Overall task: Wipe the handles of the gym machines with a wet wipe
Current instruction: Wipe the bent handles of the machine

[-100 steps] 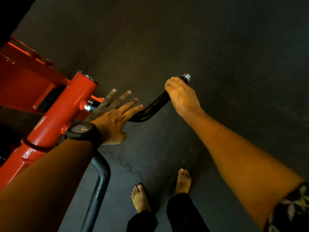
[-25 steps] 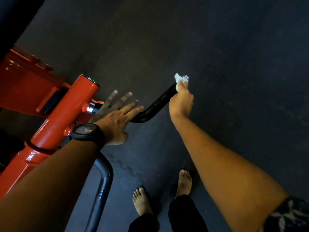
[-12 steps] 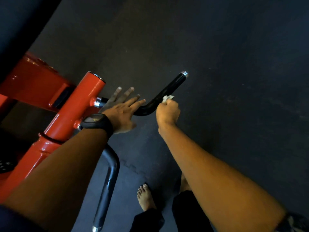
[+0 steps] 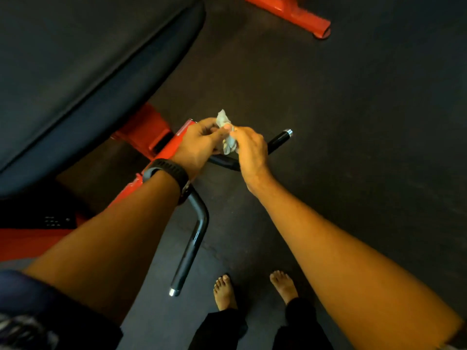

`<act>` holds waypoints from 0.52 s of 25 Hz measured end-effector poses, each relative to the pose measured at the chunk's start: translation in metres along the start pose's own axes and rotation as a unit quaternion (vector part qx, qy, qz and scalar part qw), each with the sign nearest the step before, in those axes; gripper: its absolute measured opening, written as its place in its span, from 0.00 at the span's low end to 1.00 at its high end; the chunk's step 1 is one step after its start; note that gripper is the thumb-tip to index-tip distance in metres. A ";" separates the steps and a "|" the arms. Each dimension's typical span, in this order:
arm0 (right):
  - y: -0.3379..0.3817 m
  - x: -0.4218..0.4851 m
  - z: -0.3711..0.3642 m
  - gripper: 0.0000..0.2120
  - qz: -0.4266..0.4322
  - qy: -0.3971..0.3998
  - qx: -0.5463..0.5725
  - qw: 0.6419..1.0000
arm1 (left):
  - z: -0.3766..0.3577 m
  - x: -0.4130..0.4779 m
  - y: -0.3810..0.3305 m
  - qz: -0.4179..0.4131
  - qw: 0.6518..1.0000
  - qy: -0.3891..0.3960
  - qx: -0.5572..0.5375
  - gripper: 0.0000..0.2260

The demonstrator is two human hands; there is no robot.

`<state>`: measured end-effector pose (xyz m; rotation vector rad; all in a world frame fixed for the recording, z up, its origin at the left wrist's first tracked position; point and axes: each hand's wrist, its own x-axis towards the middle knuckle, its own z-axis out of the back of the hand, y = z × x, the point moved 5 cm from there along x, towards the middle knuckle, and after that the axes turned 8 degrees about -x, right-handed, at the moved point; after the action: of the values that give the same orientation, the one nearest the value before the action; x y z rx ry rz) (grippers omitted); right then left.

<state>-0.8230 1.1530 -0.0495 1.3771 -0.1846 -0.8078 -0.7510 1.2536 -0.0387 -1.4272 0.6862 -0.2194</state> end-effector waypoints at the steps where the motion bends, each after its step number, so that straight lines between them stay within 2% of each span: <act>1: 0.019 -0.008 0.001 0.13 -0.005 0.014 0.035 0.999 | 0.005 -0.011 -0.018 -0.016 1.000 -0.019 -0.007 0.06; 3: 0.057 -0.024 0.005 0.10 0.028 0.037 0.082 0.996 | 0.014 -0.034 -0.055 -0.045 0.998 -0.045 -0.017 0.06; 6: 0.112 -0.049 0.007 0.09 0.116 0.096 0.070 0.986 | 0.027 -0.071 -0.101 -0.091 0.990 -0.106 -0.019 0.04; 10: 0.161 -0.089 0.000 0.19 0.161 0.236 0.034 0.958 | 0.048 -0.140 -0.150 -0.138 0.956 -0.250 -0.069 0.03; 13: 0.191 -0.129 -0.002 0.11 0.216 0.285 0.021 0.934 | 0.046 -0.198 -0.176 -0.147 0.942 -0.278 -0.113 0.07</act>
<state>-0.8389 1.2280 0.1674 1.4833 -0.0445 -0.0233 -0.8370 1.3689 0.1882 -1.7103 0.0293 0.0398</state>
